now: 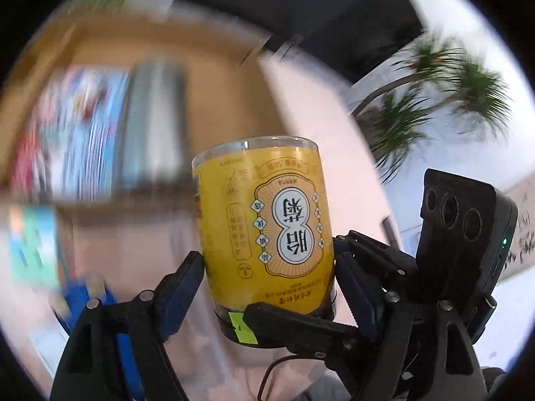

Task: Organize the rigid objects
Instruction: 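Grasp the yellow-labelled jar with the right tool and place it in the box, then grasp the white spray bottle with the right tool and place it in the box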

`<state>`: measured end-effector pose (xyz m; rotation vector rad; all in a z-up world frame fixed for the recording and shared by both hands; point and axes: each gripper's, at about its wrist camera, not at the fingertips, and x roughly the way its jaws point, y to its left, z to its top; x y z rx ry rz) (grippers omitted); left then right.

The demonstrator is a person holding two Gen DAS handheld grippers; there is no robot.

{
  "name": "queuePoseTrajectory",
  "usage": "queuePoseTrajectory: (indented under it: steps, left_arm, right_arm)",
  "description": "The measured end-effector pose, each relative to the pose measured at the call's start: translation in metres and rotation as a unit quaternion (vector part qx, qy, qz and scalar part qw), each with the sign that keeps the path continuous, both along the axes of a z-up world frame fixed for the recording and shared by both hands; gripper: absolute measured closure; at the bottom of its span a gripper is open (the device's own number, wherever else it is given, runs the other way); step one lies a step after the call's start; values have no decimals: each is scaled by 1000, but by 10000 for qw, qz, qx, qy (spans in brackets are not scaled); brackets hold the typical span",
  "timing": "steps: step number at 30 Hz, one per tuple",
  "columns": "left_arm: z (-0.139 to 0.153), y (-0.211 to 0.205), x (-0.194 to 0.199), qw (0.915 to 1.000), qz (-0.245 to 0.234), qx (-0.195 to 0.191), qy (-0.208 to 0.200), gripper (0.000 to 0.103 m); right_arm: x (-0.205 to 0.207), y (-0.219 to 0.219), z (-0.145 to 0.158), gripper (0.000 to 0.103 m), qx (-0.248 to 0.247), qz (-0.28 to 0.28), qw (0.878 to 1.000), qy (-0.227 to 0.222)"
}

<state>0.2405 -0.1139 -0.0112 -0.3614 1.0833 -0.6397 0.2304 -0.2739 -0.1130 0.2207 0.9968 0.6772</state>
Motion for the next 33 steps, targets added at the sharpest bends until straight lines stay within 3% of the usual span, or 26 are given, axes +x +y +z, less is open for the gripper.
queuePoseTrajectory:
  steps: [3, 6, 11, 14, 16, 21, 24, 26, 27, 29, 31, 33]
  left_arm:
    - [26, -5, 39, 9996, -127, -19, -271, 23]
    - [19, -8, 89, 9999, -101, -22, 4, 23]
    - [-41, -2, 118, 9964, -104, 52, 834, 23]
    - [-51, -8, 116, 9959, -205, 294, 826, 35]
    - [-52, -5, 115, 9955, -205, 427, 823, 38]
    - [-34, 10, 92, 9969, -38, 589, 518, 38]
    - [-22, 29, 57, 9977, 128, 663, 52, 36]
    - [-21, 35, 32, 9984, 182, 537, -72, 32]
    - [-22, 28, 26, 9985, 184, 517, -72, 31]
    - [-30, 19, 10, 9988, 56, 486, -69, 31]
    - [-38, 8, 1, 9988, -118, 474, -81, 31]
    - [-40, -3, -4, 9982, -356, 449, -174, 31]
  right_arm:
    - [23, -7, 40, 16, -154, -66, 9982, -584]
    - [74, -19, 48, 16, -90, -128, 9989, -433]
    - [126, -28, -3, 16, 9, -355, 9987, 353]
    - [131, -23, -37, 15, -227, -441, 9965, 668]
    - [134, -14, -52, 14, -449, -514, 9947, 772]
    - [99, -30, -31, 13, -447, -545, 9968, 383]
    - [46, -67, -1, 4, -338, -713, 9965, -266]
    - [19, -93, -9, 4, -722, -1038, 9913, -371]
    - [8, -104, -23, 4, -986, -1147, 9882, -222]
    - [0, -114, -50, 21, -1137, -1176, 9863, 205]
    - [-6, -116, -80, 32, -1204, -1245, 9830, 607]
    - [-13, -107, -98, 44, -1417, -1195, 9809, 593]
